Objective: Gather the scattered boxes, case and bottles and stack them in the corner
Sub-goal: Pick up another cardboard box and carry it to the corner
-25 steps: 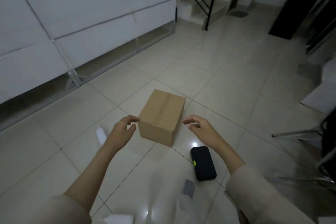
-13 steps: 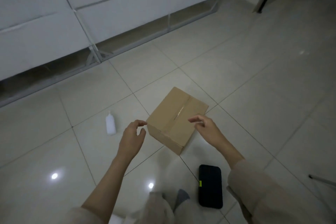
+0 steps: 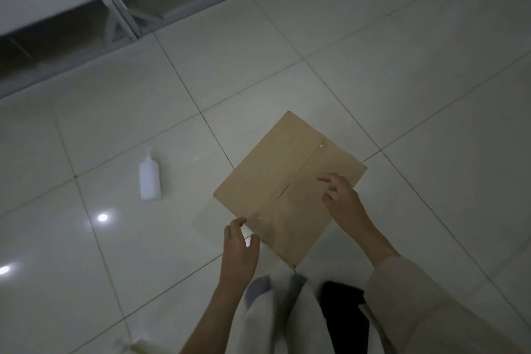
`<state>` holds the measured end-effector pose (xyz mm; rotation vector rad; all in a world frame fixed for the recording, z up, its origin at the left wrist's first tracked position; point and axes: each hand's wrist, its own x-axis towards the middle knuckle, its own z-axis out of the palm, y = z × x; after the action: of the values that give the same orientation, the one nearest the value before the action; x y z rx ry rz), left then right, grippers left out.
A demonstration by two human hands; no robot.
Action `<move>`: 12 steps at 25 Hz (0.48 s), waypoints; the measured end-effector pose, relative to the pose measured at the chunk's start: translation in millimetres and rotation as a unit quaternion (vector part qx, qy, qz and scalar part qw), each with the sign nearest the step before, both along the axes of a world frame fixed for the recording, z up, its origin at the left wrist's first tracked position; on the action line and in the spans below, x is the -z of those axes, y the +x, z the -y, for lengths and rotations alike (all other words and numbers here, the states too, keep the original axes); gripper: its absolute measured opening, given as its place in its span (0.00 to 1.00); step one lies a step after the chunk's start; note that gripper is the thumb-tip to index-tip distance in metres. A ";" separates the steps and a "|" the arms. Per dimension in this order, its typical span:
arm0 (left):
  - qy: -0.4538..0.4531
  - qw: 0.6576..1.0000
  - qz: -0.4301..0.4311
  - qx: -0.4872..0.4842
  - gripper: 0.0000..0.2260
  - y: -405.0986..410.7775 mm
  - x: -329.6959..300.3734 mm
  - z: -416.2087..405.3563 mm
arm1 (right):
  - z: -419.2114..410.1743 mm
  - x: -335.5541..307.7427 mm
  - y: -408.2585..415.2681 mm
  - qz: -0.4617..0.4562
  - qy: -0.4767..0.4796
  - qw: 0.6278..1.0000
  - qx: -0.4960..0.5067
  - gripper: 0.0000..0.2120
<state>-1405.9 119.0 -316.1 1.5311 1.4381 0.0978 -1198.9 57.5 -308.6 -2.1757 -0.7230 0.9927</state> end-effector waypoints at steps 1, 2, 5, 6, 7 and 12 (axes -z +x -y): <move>-0.003 1.000 -0.002 -0.011 0.19 9.6 22.5 -1.3 | -7.4 23.3 9.7 0.006 0.002 1.000 -0.006 0.20; -0.006 1.000 -0.002 -0.023 0.20 19.8 47.1 -3.0 | -15.0 49.0 19.0 0.013 0.005 1.000 -0.013 0.21; -0.015 0.996 -0.019 -0.083 0.25 43.0 103.9 -8.4 | -32.5 111.1 37.4 0.051 0.010 0.998 -0.026 0.21; -0.028 0.992 -0.032 -0.122 0.27 48.9 116.7 -9.4 | -37.1 127.9 42.1 0.074 0.003 0.997 -0.039 0.21; -0.054 0.984 -0.040 -0.164 0.29 55.5 129.6 -11.3 | -42.1 145.0 48.7 0.103 -0.011 0.993 -0.058 0.22; -0.144 0.957 -0.034 -0.248 0.34 73.4 160.9 -22.6 | -64.6 189.9 94.1 0.199 -0.138 0.960 -0.140 0.32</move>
<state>-1332.5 141.6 -477.1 0.9243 1.7806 0.1310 -1104.9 122.1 -498.5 -2.6092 -1.1656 0.8349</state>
